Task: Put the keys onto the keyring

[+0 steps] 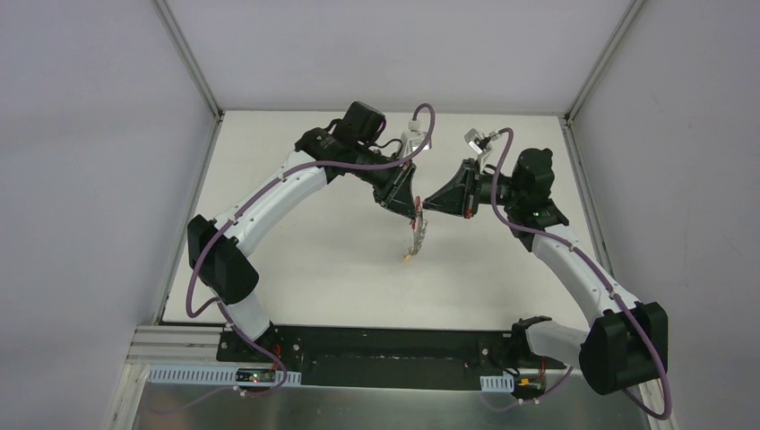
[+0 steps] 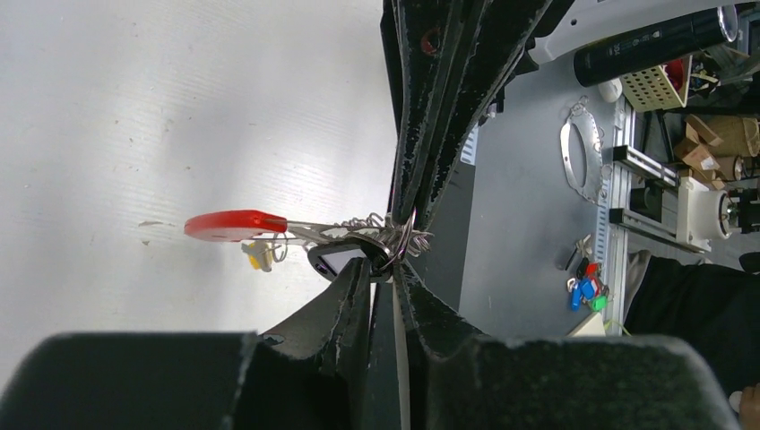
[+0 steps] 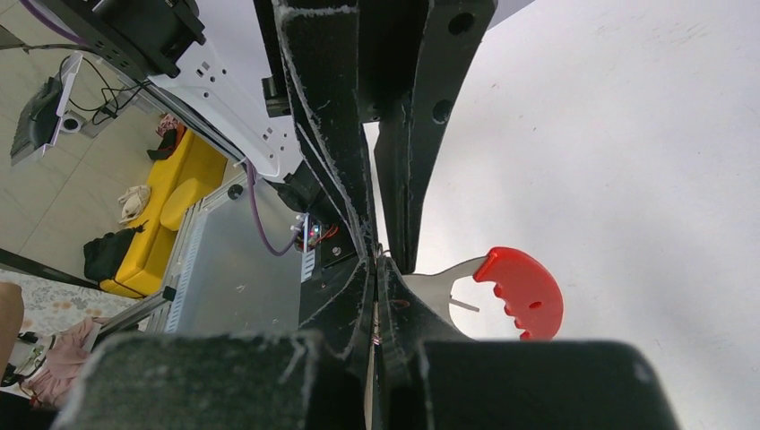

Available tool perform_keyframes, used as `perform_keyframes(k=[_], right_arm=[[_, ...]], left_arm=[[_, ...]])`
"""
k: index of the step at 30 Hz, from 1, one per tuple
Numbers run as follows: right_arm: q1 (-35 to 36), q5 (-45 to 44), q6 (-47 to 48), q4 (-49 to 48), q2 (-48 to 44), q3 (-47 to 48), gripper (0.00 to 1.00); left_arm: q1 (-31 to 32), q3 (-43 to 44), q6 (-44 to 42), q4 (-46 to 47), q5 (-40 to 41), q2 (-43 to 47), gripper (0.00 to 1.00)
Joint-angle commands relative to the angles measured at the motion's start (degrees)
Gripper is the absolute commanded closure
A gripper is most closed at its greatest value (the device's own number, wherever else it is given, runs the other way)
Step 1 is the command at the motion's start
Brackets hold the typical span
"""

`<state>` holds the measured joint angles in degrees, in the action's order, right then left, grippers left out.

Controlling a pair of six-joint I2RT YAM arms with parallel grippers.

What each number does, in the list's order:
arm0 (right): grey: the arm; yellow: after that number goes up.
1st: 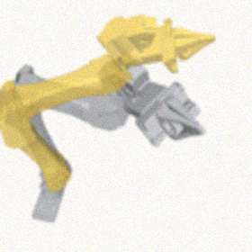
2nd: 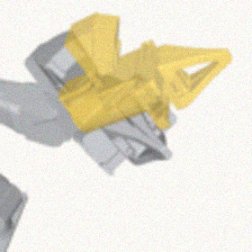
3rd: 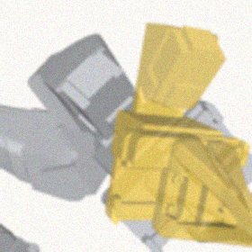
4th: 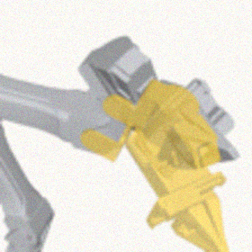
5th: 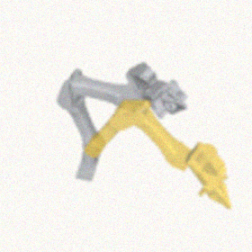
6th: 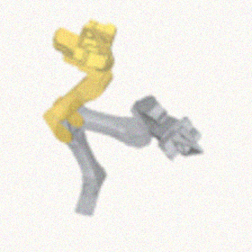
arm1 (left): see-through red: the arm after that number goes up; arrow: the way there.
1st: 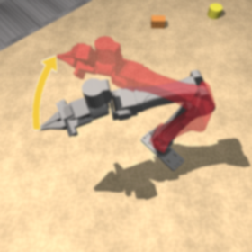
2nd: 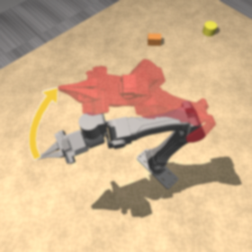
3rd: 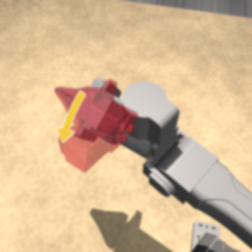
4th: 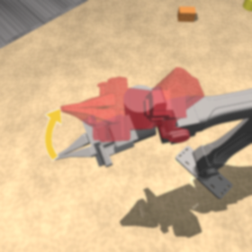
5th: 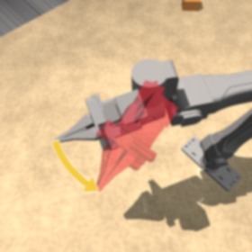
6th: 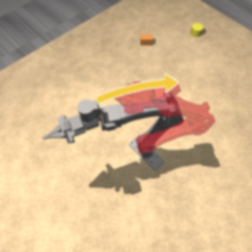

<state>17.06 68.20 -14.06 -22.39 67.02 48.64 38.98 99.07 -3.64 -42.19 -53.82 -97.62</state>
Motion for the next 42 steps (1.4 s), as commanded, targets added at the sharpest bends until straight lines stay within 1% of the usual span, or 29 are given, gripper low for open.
perform_keyframes(k=[1,8,9,22,34,35,42], right_arm=[[-0.44,0.97,-1.21,-4.94,-1.83,0.09,1.00],[-0.50,0.80,-1.70,-5.40,-1.81,0.22,1.00],[-0.60,0.75,-1.93,-5.69,-1.74,0.22,1.00],[-0.59,1.07,-4.79,-9.31,-0.58,-0.21,1.00],[-1.28,1.74,-4.33,-9.70,-0.71,-0.99,1.00],[-1.52,1.83,-4.31,-9.69,-0.75,-1.12,1.00],[-1.97,2.70,-4.13,-9.69,-0.80,-1.57,1.00]], left_arm=[[-0.05,0.06,1.10,1.84,-3.06,2.20,0.86],[-0.05,-0.14,1.91,2.35,-4.17,1.35,0.99],[-0.05,-0.30,2.21,2.54,-4.40,1.24,1.00],[0.13,0.93,2.96,2.02,-5.00,-1.13,1.00],[0.32,1.30,0.27,-0.55,-3.44,-0.66,1.00],[0.23,1.30,-0.12,-0.80,-3.20,-0.31,0.99],[-0.98,2.07,-1.55,-1.63,-2.05,2.11,0.84]])
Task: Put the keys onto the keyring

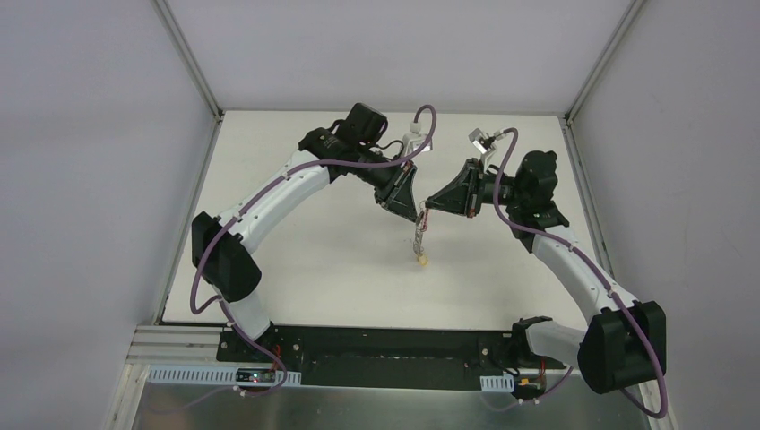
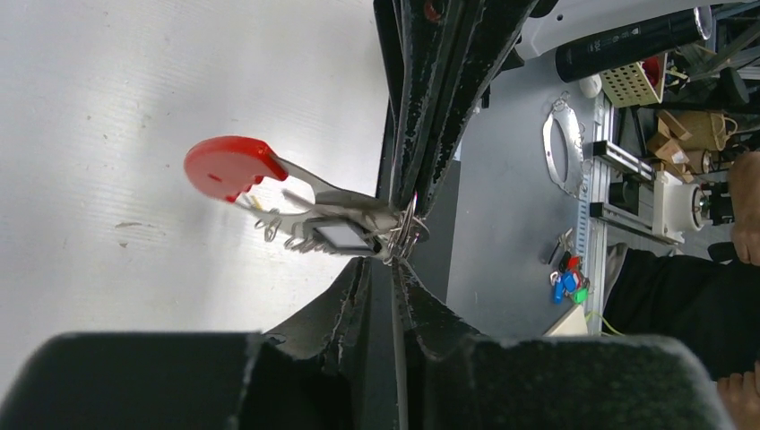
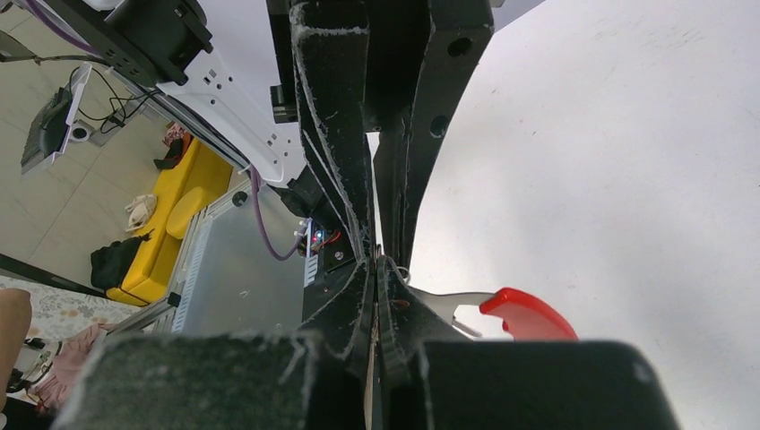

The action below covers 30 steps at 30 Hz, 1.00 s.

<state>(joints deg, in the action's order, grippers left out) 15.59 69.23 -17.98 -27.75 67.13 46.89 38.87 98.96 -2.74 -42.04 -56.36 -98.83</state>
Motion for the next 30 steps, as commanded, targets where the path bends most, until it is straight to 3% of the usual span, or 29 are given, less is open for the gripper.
perform_keyframes(k=[1,13,23,30], right_arm=[[-0.51,1.76,-0.22,-4.34,-0.87,0.13,1.00],[-0.45,3.10,-0.39,-4.77,-1.25,-0.79,1.00],[-0.46,3.19,-1.70,-6.44,-1.13,-1.05,1.00],[-0.45,2.93,-1.69,-6.53,-1.13,-1.10,1.00]], left_arm=[[-0.90,2.42,-2.48,-1.81,0.66,3.56,0.82],[-0.86,6.47,-1.13,-0.73,0.24,2.23,0.71],[0.06,4.32,0.04,1.63,-0.27,2.08,0.72],[0.45,3.64,1.45,3.14,-1.03,1.37,0.78]])
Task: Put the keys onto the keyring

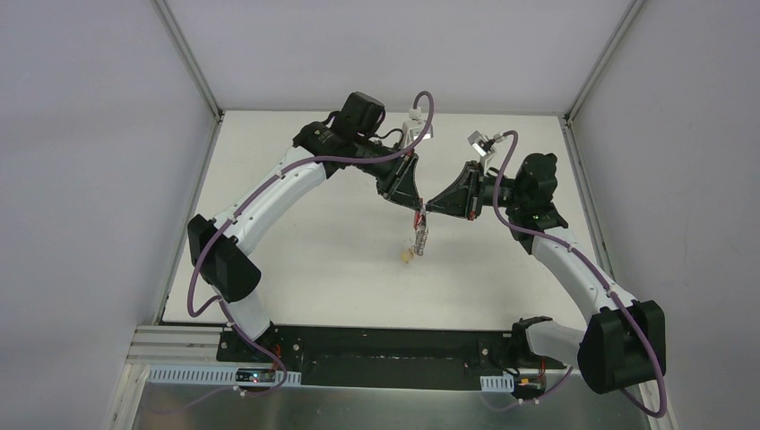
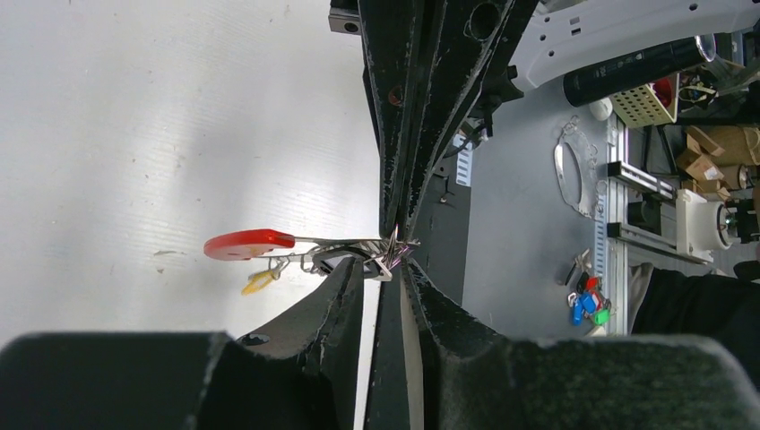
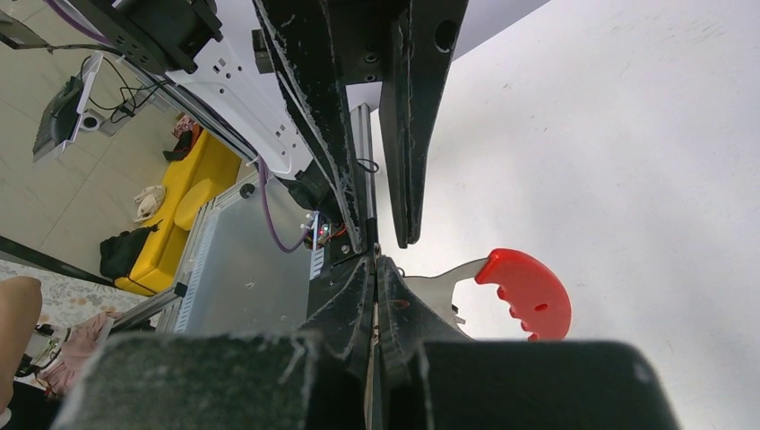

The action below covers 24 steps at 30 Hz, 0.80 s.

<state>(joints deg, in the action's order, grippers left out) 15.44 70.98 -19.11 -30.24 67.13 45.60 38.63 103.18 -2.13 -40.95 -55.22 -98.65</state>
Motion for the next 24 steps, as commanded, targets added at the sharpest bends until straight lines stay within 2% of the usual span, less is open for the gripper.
perform_keyframes(k=[1,10,17,24], right_arm=[[-0.31,1.11,-0.57,-4.04,-1.05,0.19,1.00],[-0.28,0.78,-0.35,-4.04,-0.53,0.19,1.00],[-0.30,0.58,-0.07,-4.02,-0.34,0.09,1.00],[-0.37,-0.27,2.91,-1.25,-1.13,0.25,1.00]], left_arm=[[0.78,-0.76,0.90,2.14,-2.30,1.14,0.79],[1.18,-2.98,1.95,4.41,-3.50,1.18,0.87],[1.14,-2.72,1.96,4.70,-4.26,0.92,1.00],[1.15,-2.14,1.34,2.78,-2.62,1.67,1.00]])
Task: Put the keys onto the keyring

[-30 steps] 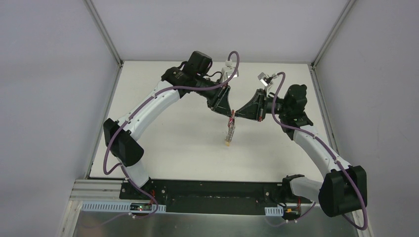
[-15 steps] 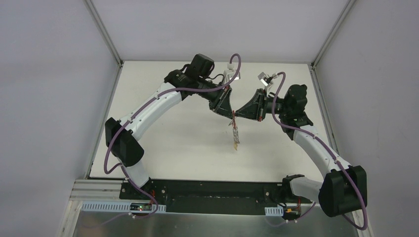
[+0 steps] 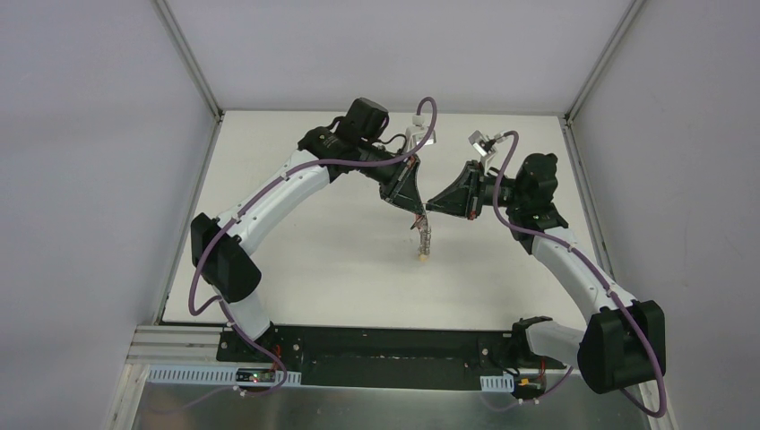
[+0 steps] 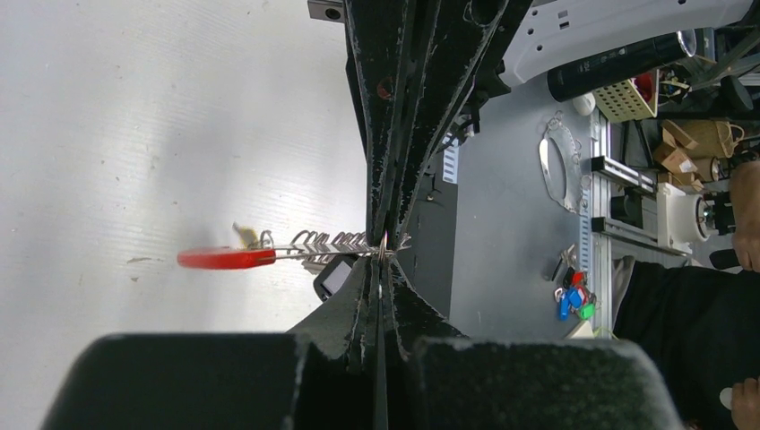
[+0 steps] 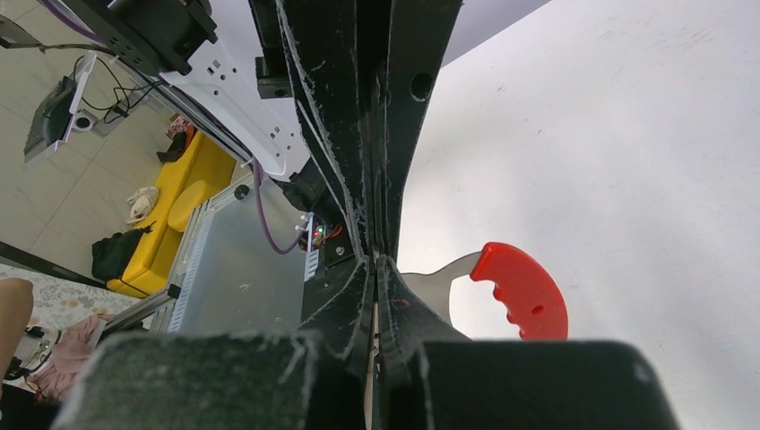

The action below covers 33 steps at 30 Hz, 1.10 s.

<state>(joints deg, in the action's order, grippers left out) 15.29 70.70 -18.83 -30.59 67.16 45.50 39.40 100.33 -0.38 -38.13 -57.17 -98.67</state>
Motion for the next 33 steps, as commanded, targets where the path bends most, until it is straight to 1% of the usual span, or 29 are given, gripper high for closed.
perform_keyframes(k=[1,4,9,11,14,19,24,27,33], right_arm=[[-0.25,-0.15,3.72,0.14,-1.38,0.49,1.00],[-0.20,-0.59,8.03,4.67,-2.28,1.28,0.92],[-0.10,-1.57,17.07,15.01,-3.74,4.03,0.74],[0.06,-1.61,18.46,16.79,-4.04,4.65,0.65],[0.59,-1.69,18.48,16.96,-3.99,4.78,0.57],[2.03,-2.46,20.58,17.89,-3.62,5.08,0.53],[3.97,-3.87,24.13,21.23,-3.02,5.56,0.52],[4.90,-3.81,24.39,21.29,-2.84,5.53,0.52],[6.34,-4.30,24.49,21.40,-1.83,5.56,0.57]], left_arm=[[0.38,1.26,-1.49,-1.26,0.45,1.85,1.00],[0.41,2.88,-4.64,-5.33,5.04,2.29,1.00],[0.71,7.07,-9.66,-13.74,10.77,1.13,1.00],[0.92,8.42,-10.83,-16.30,11.80,0.42,1.00],[1.31,9.14,-11.18,-18.02,11.64,-0.22,1.00],[2.14,11.87,-10.78,-22.56,9.83,-2.78,1.00],[2.69,15.59,-8.65,-26.54,6.57,-5.60,1.00],[2.76,15.85,-7.53,-26.45,5.42,-6.06,1.00],[3.52,16.10,-7.04,-26.19,4.70,-6.82,1.00]])
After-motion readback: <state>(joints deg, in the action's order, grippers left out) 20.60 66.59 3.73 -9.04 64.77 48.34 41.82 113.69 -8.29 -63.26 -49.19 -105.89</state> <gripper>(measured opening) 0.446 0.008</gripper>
